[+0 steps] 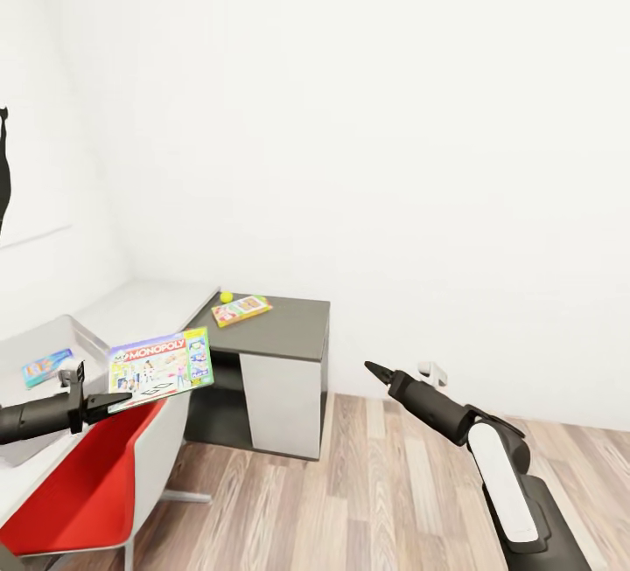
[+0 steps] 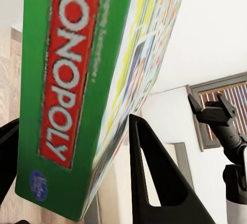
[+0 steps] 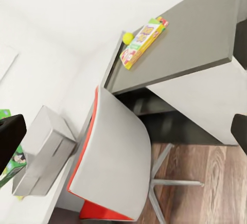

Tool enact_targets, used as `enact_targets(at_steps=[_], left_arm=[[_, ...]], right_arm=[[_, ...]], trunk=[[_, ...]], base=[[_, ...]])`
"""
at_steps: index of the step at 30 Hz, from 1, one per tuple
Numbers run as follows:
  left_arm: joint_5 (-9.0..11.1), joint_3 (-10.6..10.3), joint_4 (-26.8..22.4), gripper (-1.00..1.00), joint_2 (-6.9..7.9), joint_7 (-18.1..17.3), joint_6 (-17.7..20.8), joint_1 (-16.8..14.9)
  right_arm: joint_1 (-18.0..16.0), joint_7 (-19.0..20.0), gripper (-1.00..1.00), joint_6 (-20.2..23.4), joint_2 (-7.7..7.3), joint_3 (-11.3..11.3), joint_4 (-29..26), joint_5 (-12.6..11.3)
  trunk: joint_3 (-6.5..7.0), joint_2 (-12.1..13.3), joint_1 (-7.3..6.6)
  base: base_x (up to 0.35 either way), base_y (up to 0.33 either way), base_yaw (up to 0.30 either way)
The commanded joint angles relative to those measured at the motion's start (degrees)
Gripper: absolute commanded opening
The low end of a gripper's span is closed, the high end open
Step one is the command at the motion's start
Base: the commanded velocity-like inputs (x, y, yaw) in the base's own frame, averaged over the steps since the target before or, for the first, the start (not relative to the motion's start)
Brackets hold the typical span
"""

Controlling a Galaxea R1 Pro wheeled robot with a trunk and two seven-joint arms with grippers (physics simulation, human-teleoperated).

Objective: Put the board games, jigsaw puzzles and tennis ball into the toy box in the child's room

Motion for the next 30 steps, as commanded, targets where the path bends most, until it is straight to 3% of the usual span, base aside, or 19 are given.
enact_targets(at_steps=[1,7,19,24,30], left_arm=[[0.13,0.02,0.00,-1.00,0.00,-0.24,0.58,-0.06],[0.13,0.01,0.00,-1.00,0.00,-0.24,0.58,-0.06],[0.13,0.08,0.00,-1.00,0.08,-0.24,0.58,-0.06],[0.13,0.29,0.00,-1.00,0.08,-0.24,0.58,-0.06],[0.13,1.07,0.00,-1.00,0.08,-0.24,0.55,-0.06]], right_arm=[[-0.06,0.24,1.00,0.39,0.06,-0.13,-0.03,0.18],[-0.06,0.13,1.00,0.43,0.05,-0.09,-0.06,0.18],[-0.06,0.77,1.00,2.18,-0.72,-0.04,-3.57,-0.29],[-0.06,4.40,1.00,6.98,-0.52,-0.69,-4.05,-0.51],[-0.06,5.93,1.00,7.68,-0.18,-0.98,-4.10,-0.30]], trunk=[[-0.13,-0.13,0.07],[-0.13,-0.13,0.07],[-0.13,-0.13,0.07],[-0.13,-0.13,0.07],[-0.13,-0.13,0.07]], base=[[0.334,0.000,0.002],[0.301,0.000,0.001],[0.025,0.000,0.000],[0.000,0.000,0.000],[0.000,0.000,0.000]])
